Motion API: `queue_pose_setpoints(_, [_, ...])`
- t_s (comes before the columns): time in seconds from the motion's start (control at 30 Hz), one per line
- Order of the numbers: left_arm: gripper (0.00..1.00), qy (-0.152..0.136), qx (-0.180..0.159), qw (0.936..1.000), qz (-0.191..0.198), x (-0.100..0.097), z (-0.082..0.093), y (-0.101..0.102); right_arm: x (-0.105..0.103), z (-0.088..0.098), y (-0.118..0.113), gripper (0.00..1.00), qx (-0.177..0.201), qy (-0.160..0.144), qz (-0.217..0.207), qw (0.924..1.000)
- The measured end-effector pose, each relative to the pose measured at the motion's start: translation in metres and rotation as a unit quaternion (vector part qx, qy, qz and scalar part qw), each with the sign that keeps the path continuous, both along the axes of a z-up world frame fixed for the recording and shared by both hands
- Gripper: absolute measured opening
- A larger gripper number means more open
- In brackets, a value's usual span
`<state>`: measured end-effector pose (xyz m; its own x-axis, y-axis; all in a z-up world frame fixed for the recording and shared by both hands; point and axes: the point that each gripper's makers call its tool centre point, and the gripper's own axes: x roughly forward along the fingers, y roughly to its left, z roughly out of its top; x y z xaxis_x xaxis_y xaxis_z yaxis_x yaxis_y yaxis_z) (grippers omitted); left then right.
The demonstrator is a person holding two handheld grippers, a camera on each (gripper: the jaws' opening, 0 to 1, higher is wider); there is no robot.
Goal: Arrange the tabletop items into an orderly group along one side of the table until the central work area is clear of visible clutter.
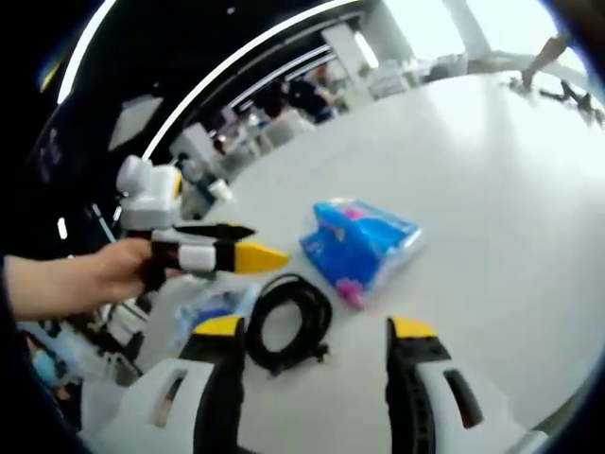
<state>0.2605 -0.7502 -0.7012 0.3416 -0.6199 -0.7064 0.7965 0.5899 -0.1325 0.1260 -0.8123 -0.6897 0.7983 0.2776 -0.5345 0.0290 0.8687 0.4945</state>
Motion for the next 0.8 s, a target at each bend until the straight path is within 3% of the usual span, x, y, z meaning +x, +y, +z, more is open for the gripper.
queue_pose_setpoints(0.3, [0.87, 0.007, -0.012, 0.9998, -0.01, 0.007, -0.005, -0.012, 0.004, -0.009, -0.01, 0.57, -0.007, 0.011, -0.012, 0.9998])
queue_pose_setpoints(0.7, [0.81, 0.023, -0.021, 0.9992, -0.023, 0.008, -0.013, -0.026, 0.027, -0.01, -0.026, 0.56, -0.002, 0.007, -0.039, 0.9992])
queue_pose_setpoints(0.8, [0.77, 0.024, -0.02, 0.9993, -0.02, 0.008, -0.014, -0.026, 0.033, -0.013, -0.033, 0.53, -0.018, 0.01, -0.044, 0.9988])
